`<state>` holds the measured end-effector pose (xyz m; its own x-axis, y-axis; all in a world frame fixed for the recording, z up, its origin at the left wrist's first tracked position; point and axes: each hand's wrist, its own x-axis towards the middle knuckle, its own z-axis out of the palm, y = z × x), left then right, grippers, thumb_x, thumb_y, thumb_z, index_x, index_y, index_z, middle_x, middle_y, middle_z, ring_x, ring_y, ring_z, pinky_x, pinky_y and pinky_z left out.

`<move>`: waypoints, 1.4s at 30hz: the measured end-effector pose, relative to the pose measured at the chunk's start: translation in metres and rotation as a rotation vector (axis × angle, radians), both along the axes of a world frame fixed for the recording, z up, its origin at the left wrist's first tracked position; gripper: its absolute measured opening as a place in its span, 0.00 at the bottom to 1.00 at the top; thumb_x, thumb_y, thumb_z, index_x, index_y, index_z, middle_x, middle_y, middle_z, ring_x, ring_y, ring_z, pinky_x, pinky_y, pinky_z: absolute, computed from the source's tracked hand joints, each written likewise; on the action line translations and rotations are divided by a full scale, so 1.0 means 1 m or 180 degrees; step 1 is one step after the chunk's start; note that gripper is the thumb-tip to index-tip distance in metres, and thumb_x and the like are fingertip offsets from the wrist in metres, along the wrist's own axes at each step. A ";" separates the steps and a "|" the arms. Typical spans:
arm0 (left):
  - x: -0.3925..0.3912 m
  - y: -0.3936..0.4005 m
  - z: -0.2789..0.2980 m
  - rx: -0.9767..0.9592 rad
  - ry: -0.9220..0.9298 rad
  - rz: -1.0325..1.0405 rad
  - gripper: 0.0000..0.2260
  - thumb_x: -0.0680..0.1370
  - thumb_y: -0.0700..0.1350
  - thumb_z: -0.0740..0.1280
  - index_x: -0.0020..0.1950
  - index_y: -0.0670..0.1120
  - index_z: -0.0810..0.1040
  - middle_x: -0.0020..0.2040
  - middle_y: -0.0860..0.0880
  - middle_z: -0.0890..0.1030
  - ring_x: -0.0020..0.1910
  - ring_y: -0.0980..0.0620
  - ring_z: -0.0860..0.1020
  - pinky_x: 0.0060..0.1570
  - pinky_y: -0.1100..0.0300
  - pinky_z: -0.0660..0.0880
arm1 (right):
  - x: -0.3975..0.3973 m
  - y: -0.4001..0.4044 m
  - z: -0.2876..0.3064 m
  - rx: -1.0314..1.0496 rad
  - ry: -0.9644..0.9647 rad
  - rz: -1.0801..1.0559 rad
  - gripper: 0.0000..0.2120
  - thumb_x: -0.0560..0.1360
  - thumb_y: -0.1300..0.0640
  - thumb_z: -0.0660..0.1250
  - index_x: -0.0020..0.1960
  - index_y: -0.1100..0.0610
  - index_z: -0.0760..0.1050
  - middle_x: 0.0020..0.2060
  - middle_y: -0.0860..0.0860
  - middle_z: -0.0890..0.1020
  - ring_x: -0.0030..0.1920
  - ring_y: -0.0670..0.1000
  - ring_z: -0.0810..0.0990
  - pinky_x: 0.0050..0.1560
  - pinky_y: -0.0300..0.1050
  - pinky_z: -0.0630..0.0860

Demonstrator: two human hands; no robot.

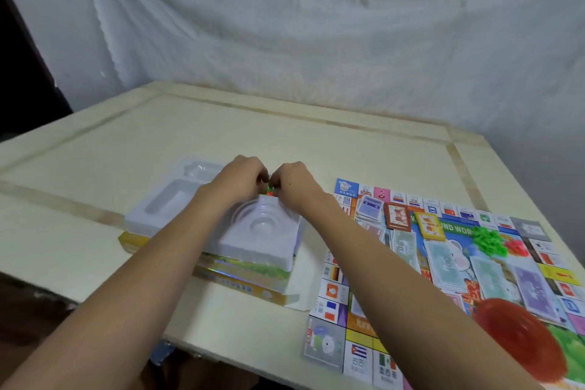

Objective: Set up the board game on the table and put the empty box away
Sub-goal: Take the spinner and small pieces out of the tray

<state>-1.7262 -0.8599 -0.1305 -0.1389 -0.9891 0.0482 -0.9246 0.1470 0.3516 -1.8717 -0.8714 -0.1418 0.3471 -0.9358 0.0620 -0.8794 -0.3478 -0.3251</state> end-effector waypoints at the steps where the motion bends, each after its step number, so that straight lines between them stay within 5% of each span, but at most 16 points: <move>1: -0.001 -0.002 0.000 0.0011 -0.0038 -0.0013 0.11 0.72 0.44 0.69 0.52 0.52 0.84 0.47 0.47 0.82 0.45 0.47 0.80 0.48 0.55 0.78 | 0.000 -0.001 -0.001 -0.0052 -0.0014 -0.0004 0.11 0.71 0.67 0.62 0.46 0.60 0.83 0.42 0.59 0.82 0.39 0.57 0.78 0.36 0.43 0.70; 6: -0.009 -0.011 -0.002 0.0019 -0.0066 0.0029 0.10 0.66 0.53 0.77 0.43 0.54 0.79 0.43 0.49 0.80 0.45 0.47 0.79 0.47 0.52 0.78 | -0.008 -0.005 -0.002 -0.0280 -0.0129 0.0106 0.08 0.72 0.66 0.66 0.48 0.60 0.82 0.43 0.55 0.83 0.44 0.55 0.79 0.43 0.42 0.73; 15: -0.012 -0.009 0.002 0.0028 -0.0019 0.0023 0.12 0.67 0.52 0.77 0.36 0.57 0.74 0.43 0.49 0.79 0.48 0.48 0.77 0.47 0.52 0.78 | -0.026 -0.001 0.004 -0.0369 -0.0326 0.0016 0.16 0.72 0.72 0.62 0.54 0.60 0.82 0.50 0.56 0.83 0.52 0.55 0.79 0.51 0.40 0.73; 18: -0.013 -0.005 0.013 -0.0257 -0.0066 0.0042 0.07 0.72 0.42 0.69 0.41 0.55 0.79 0.43 0.52 0.80 0.52 0.47 0.74 0.48 0.51 0.77 | -0.030 0.003 0.007 -0.0384 -0.0628 -0.0053 0.15 0.74 0.71 0.61 0.55 0.61 0.82 0.51 0.56 0.84 0.52 0.55 0.79 0.49 0.36 0.70; 24: -0.037 0.014 0.037 -0.0633 0.0650 -0.0225 0.13 0.79 0.39 0.62 0.58 0.48 0.83 0.48 0.52 0.80 0.45 0.50 0.76 0.48 0.58 0.72 | -0.062 0.029 0.026 -0.0462 -0.1490 -0.0366 0.12 0.76 0.69 0.61 0.53 0.62 0.82 0.48 0.57 0.85 0.50 0.55 0.81 0.48 0.36 0.71; 32: -0.154 0.075 0.034 -0.0179 0.1698 -0.1082 0.04 0.80 0.38 0.64 0.52 0.45 0.75 0.36 0.45 0.84 0.32 0.49 0.83 0.32 0.59 0.76 | -0.193 0.122 0.030 -0.0632 -0.1748 -0.1115 0.09 0.76 0.67 0.62 0.47 0.58 0.80 0.42 0.54 0.84 0.38 0.44 0.84 0.40 0.35 0.79; 36: -0.227 0.111 0.019 0.0240 0.2358 -0.1368 0.05 0.80 0.35 0.64 0.48 0.41 0.79 0.38 0.39 0.84 0.36 0.46 0.85 0.33 0.56 0.80 | -0.258 0.183 0.019 -0.0608 -0.1829 -0.1600 0.09 0.75 0.68 0.63 0.45 0.59 0.81 0.39 0.52 0.85 0.39 0.48 0.86 0.46 0.48 0.81; 39: -0.276 0.133 0.005 0.0595 0.2697 -0.1486 0.06 0.81 0.34 0.62 0.49 0.41 0.78 0.40 0.37 0.83 0.35 0.45 0.85 0.32 0.58 0.80 | -0.298 0.226 0.011 -0.0650 -0.1815 -0.1897 0.07 0.71 0.66 0.70 0.45 0.56 0.82 0.37 0.50 0.86 0.32 0.37 0.81 0.42 0.31 0.76; 42: -0.329 0.159 -0.011 0.0631 0.2481 -0.1850 0.04 0.80 0.36 0.65 0.49 0.42 0.79 0.37 0.42 0.85 0.33 0.48 0.84 0.31 0.62 0.76 | -0.345 0.273 0.003 -0.0717 -0.1759 -0.2279 0.06 0.70 0.64 0.72 0.45 0.54 0.82 0.37 0.46 0.84 0.31 0.37 0.79 0.38 0.27 0.71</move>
<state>-2.0547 -0.7012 -0.1410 -0.6048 -0.7773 0.1732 -0.2273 0.3769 0.8979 -2.2164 -0.5985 -0.1391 -0.4409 -0.8613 0.2526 -0.6494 0.1118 -0.7522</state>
